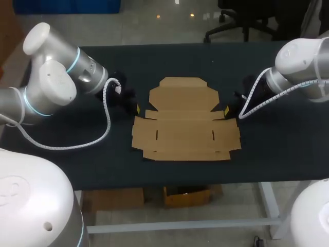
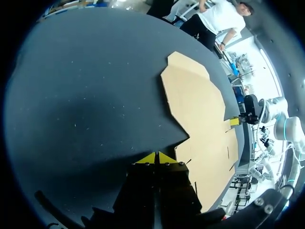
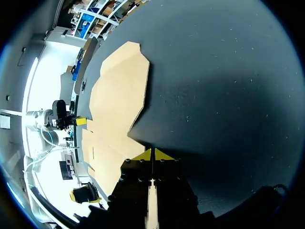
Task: Assemble the packaging by folding the flat box into shape, placing the metal phone stand inside, and closing the box properly
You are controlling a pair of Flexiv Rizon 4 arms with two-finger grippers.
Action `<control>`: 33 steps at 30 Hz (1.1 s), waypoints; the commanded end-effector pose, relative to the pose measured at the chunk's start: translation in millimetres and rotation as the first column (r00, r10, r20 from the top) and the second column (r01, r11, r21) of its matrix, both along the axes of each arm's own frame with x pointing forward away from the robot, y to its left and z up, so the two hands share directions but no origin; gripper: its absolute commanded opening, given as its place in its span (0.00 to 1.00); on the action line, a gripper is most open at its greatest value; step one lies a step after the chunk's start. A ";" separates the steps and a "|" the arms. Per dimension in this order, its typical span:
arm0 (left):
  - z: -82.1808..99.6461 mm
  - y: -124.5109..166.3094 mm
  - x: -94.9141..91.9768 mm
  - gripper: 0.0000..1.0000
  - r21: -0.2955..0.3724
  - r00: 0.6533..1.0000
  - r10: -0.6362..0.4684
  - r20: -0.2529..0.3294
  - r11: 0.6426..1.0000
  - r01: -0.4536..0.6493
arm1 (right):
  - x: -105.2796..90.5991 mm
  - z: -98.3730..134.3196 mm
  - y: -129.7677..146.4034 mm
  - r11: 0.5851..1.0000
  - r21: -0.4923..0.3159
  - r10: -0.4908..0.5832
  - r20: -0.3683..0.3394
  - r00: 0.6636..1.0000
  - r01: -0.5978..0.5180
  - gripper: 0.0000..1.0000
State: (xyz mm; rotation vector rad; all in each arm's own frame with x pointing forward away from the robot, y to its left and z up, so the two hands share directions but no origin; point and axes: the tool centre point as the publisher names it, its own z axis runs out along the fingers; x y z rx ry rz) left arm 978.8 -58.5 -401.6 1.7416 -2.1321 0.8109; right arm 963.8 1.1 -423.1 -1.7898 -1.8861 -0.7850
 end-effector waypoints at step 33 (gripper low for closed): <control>-8.5 -18.4 -0.7 0.00 -0.017 0.997 -0.054 -0.062 0.998 0.053 | 2.7 -2.6 -0.5 1.000 0.011 0.007 -0.010 1.000 -0.006 0.00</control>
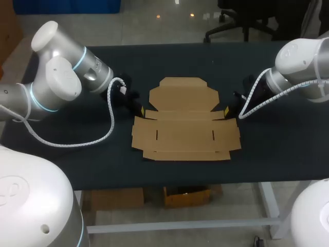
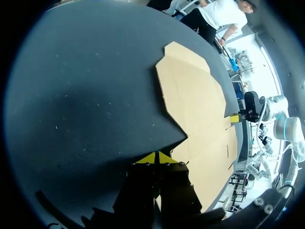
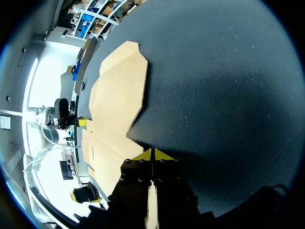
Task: Assemble the packaging by folding the flat box into shape, placing the metal phone stand inside, and closing the box properly
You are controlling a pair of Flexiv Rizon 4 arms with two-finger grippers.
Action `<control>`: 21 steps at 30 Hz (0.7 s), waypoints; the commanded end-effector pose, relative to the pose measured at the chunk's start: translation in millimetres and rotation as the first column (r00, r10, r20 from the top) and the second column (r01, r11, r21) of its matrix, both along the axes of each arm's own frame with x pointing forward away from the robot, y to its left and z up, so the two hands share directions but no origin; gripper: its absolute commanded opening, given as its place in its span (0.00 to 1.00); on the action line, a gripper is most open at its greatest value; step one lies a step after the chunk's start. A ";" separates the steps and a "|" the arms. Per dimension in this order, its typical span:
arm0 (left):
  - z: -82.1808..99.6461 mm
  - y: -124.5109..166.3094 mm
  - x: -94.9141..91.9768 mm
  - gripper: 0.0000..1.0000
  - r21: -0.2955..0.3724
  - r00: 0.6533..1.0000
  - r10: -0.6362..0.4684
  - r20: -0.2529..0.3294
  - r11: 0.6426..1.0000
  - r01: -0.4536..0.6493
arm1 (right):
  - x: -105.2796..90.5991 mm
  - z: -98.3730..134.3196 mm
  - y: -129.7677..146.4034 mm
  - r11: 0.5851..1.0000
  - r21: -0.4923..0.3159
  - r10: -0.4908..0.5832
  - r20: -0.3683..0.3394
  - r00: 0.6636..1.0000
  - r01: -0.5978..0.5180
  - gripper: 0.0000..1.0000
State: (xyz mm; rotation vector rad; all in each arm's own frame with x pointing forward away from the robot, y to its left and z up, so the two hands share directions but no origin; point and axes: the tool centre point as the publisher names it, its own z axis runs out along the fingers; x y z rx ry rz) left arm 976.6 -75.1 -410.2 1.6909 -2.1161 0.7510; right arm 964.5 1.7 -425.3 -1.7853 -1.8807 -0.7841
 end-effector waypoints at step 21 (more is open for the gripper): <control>5.4 -8.2 -1.7 0.00 -0.016 1.000 -0.026 0.003 1.000 0.026 | 1.7 4.3 0.8 1.000 0.002 0.005 -0.001 1.000 -0.005 0.00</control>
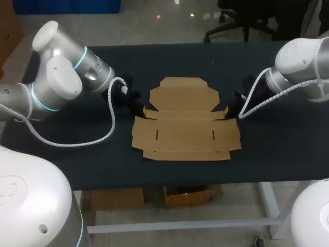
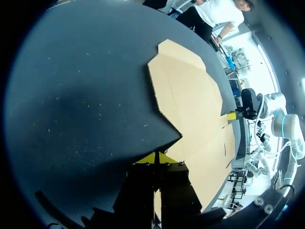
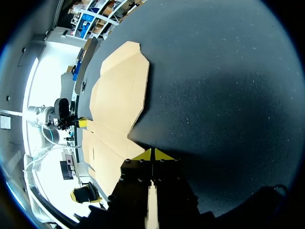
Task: Assemble the packaging by folding the flat box into shape, placing the metal phone stand inside, and closing the box properly
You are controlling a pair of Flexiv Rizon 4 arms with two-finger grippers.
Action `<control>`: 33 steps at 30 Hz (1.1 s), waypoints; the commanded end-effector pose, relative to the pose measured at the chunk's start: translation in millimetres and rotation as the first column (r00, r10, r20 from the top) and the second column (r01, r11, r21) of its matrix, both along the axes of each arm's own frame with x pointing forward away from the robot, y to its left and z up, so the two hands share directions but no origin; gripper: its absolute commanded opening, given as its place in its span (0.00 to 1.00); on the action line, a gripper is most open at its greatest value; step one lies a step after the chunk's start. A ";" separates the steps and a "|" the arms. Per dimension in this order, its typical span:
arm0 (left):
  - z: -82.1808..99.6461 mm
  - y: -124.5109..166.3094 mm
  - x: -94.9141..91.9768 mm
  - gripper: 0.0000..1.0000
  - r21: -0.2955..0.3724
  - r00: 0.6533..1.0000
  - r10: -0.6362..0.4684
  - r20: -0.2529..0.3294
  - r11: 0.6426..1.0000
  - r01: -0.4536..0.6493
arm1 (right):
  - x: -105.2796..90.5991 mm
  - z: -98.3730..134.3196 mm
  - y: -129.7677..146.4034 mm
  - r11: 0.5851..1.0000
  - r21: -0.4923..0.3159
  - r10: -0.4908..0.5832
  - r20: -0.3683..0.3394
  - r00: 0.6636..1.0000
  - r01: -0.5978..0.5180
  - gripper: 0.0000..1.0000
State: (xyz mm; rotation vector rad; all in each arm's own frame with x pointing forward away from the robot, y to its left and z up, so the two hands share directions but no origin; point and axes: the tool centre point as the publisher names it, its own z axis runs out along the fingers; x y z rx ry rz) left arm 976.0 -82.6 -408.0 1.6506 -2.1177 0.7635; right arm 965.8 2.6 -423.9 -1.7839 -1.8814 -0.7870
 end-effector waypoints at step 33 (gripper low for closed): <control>-2.5 1.7 0.7 0.00 0.008 1.000 0.004 -0.008 1.000 -0.004 | -3.0 -6.3 1.0 0.999 -0.016 -0.031 -0.034 0.999 0.030 0.00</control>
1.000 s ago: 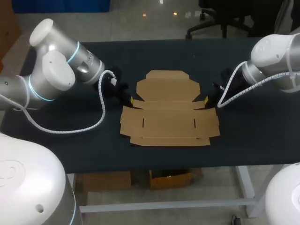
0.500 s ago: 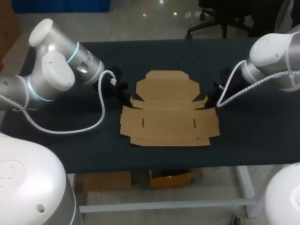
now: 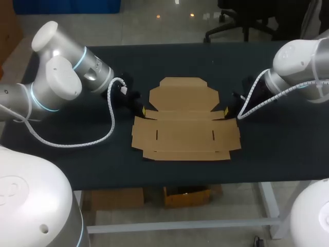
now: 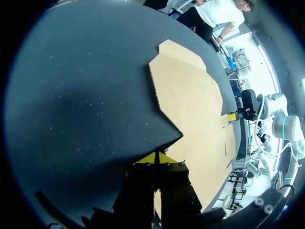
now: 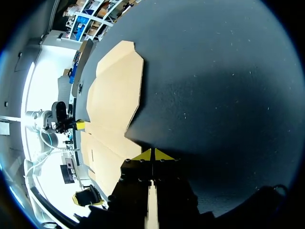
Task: Assemble the packaging by folding the flat box into shape, placing the metal phone stand inside, and closing the box properly
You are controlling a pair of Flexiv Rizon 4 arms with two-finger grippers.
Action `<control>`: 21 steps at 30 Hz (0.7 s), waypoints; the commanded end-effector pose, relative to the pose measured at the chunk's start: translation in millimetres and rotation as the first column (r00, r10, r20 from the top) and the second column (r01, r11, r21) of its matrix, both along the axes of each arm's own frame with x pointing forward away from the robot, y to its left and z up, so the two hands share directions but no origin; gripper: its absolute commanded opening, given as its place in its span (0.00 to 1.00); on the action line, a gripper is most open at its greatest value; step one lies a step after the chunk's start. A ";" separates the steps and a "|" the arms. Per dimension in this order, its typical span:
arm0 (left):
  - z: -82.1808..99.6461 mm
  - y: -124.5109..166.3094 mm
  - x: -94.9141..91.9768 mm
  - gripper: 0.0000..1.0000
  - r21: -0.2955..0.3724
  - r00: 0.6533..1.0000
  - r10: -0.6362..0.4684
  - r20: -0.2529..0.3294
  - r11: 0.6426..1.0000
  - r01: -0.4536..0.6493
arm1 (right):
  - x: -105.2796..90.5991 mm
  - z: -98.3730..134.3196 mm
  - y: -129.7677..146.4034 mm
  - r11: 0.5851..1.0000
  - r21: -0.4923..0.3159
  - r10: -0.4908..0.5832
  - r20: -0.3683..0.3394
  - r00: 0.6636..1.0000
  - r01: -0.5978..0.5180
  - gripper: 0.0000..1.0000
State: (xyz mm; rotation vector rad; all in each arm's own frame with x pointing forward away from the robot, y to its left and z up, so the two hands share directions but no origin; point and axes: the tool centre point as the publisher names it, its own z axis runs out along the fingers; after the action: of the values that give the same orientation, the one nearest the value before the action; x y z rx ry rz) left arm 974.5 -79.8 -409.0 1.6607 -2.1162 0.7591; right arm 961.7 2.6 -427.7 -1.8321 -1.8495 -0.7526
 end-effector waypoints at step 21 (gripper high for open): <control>5.9 -2.3 -2.4 0.00 0.004 1.000 -0.003 0.010 1.000 0.003 | -0.6 11.7 10.5 1.000 0.007 0.018 0.037 0.999 -0.018 0.00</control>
State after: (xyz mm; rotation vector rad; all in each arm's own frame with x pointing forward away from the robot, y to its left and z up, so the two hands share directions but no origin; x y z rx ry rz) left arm 974.2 -81.6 -406.6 1.6531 -2.1231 0.7699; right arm 965.6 13.5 -419.5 -1.7985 -1.8777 -0.7862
